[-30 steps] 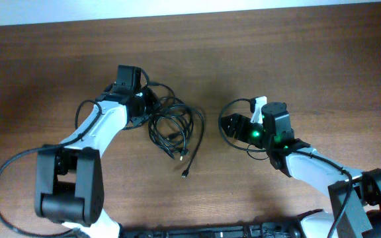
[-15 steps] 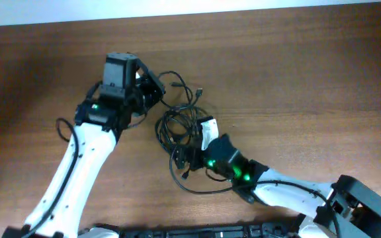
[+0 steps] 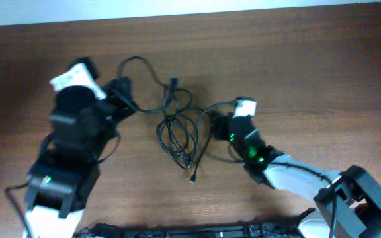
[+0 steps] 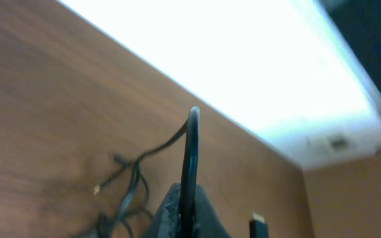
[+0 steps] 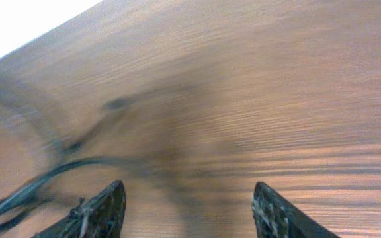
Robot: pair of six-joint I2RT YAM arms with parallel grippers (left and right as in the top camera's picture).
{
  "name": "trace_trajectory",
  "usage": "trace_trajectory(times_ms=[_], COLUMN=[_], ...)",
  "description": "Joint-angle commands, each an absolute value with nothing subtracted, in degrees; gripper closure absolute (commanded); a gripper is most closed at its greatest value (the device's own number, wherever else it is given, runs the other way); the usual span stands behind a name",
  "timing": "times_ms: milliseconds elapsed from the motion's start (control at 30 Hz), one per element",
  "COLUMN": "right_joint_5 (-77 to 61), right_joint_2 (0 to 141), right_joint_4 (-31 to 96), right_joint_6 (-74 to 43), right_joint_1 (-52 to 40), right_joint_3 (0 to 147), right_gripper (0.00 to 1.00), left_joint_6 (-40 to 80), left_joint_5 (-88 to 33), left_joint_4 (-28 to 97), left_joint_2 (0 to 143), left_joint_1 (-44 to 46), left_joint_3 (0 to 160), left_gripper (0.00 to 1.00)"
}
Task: Untangle cables
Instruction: 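Pull one cable leftward with the left gripper, holding the rest with right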
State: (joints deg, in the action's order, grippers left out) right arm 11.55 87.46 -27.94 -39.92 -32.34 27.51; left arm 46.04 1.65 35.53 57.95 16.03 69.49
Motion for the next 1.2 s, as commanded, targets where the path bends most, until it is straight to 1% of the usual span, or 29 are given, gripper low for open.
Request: trace_trajectory(times_ms=[0, 33, 67, 100, 133, 200, 233, 333, 367, 400, 433, 467, 500, 533, 567, 633, 667, 733, 767, 800, 867, 900, 933, 1000, 1033, 1067, 1100, 1133, 1167], right_joint_5=[-7.4, -17.2, -23.2, -25.1, -24.7, -20.0, -14.2, -9.6, -9.5, -7.1, -4.3, -5.9, -5.9, -2.0, -0.8, -0.5, -0.6, -0.6, -0.8, -1.0, -1.0, -1.0, -1.9, -7.1, -6.6, -5.0, -0.4, -1.7, -4.6], right_joint_2=[87.4, 87.4, 87.4, 87.4, 87.4, 87.4, 87.4, 88.6, 90.1, 93.0, 98.2, 103.3, 107.0, 106.9, 105.4, 97.5, 92.6, 87.5, 86.9, 87.0, 87.0, 87.2, 87.2, 87.3, 87.3, 87.4, 87.5, 87.5, 87.5], right_joint_4=[-29.5, -34.1, -36.9, -37.8, -37.9, -37.1, -36.3, -36.4, -36.2, -36.0, -35.2, -33.7, -29.9, -26.3, -23.5, -11.4, -2.4, 8.4, 11.5, 15.1, 18.1, 18.1, 18.1, 18.1, 18.5, 19.6, 23.2, 25.2, 26.3], right_joint_6=[-39.4, -39.4, -39.4, -35.3, -28.2, -23.1, -20.9, -14.5, -10.8, -8.4, -5.9, -5.8, -5.8, -6.2, -6.4, -6.4, -6.4, -6.4, -6.4, -6.4, -7.4, -12.1, -15.6, -15.5, -15.3, -15.3, -15.3, -15.3, -15.4], right_joint_1=[-22.9, -22.5, -23.5, -29.0, -34.5, -42.7, -46.7, -50.1, -50.6, -50.6, -50.6, -50.6, -50.5, -49.4, -47.7, -39.1, -31.5, -19.0, -14.4, -9.0, -3.7, -1.6, -0.2, -1.2, -2.0, -2.2, -2.2, -2.2, -2.3], right_joint_3=[27.5, 27.5, 27.5, 27.4, 27.5, 27.4, 27.5, 27.7, 28.9, 31.4, 35.9, 41.0, 46.7, 49.5, 50.7, 51.7, 51.7, 51.7, 51.7, 51.7, 51.7, 51.7, 51.7, 51.7, 51.7, 51.7, 51.7, 51.7, 51.7], right_gripper=[0.27, 0.22, 0.19, 0.10, 0.08, 0.03, 0.01, 0.01, 0.04, 0.07, 0.08, 0.10, 0.44, 0.85, 0.96, 0.96, 0.96, 0.96, 0.96, 0.96, 0.96, 0.96, 0.96, 0.95, 0.93, 0.93, 0.90, 0.86, 0.83], left_joint_6=[45.4, 45.4, 45.4, 46.4, 50.1, 51.9, 51.8, 51.9, 52.1, 53.4, 53.6, 53.6, 53.5, 53.5, 53.2, 52.6, 52.2, 52.2, 52.2, 52.2, 52.2, 52.2, 52.2, 52.2, 52.2, 48.6, 40.7, 38.0, 38.0], left_joint_5=[5.8, 5.7, 5.6, 5.6, 5.6, 5.5, 4.2, 2.3, 2.1, -0.3, -2.3, -2.7, -2.8, -2.6, -1.5, 9.0, 16.2, 29.5, 35.2, 46.6, 60.4, 66.0, 66.7, 61.2, 57.7, 52.3, 41.3, 32.9, 29.2], left_joint_4=[35.3, 35.5, 35.5, 35.4, 35.4, 35.4, 35.5, 35.4, 35.3, 35.2, 35.2, 35.2, 35.3, 36.1, 36.7, 38.1, 38.0, 38.0, 38.0, 38.1, 37.8, 36.4, 33.4, 29.4, 25.9, 20.1, 11.4, 6.9, 2.6], left_joint_2=[49.2, 48.4, 48.4, 49.2, 50.6, 52.9, 54.3, 55.5, 55.5, 55.5, 55.5, 55.5, 55.5, 55.5, 55.5, 55.2, 54.6, 53.1, 52.7, 52.7, 53.2, 54.1, 55.8, 59.1, 62.0, 66.0, 71.0, 74.4, 76.7], left_joint_1=[8.3, 8.1, 8.1, 8.1, 8.1, 8.1, 8.1, 8.1, 8.1, 8.1, 8.1, 8.1, 8.1, 8.1, 8.1, 8.1, 8.1, 8.1, 8.1, 8.1, 8.1, 7.6, 4.3, -0.8, -4.5, -9.3, -15.1, -18.8, -20.5], left_joint_3=[70.2, 70.2, 70.2, 70.2, 70.2, 70.2, 70.2, 70.2, 70.2, 70.2, 70.2, 70.2, 70.2, 70.2, 70.2, 70.2, 70.2, 70.2, 70.2, 70.2, 70.2, 70.2, 70.2, 70.2, 70.2, 70.2, 70.2, 70.2, 70.2], left_gripper=[1.00, 1.00, 1.00, 1.00, 1.00, 1.00, 1.00, 1.00, 1.00, 1.00, 1.00, 1.00, 1.00, 1.00, 1.00, 1.00, 1.00, 1.00, 1.00, 1.00, 1.00, 1.00, 1.00, 1.00, 1.00, 1.00, 1.00, 0.99, 0.97])
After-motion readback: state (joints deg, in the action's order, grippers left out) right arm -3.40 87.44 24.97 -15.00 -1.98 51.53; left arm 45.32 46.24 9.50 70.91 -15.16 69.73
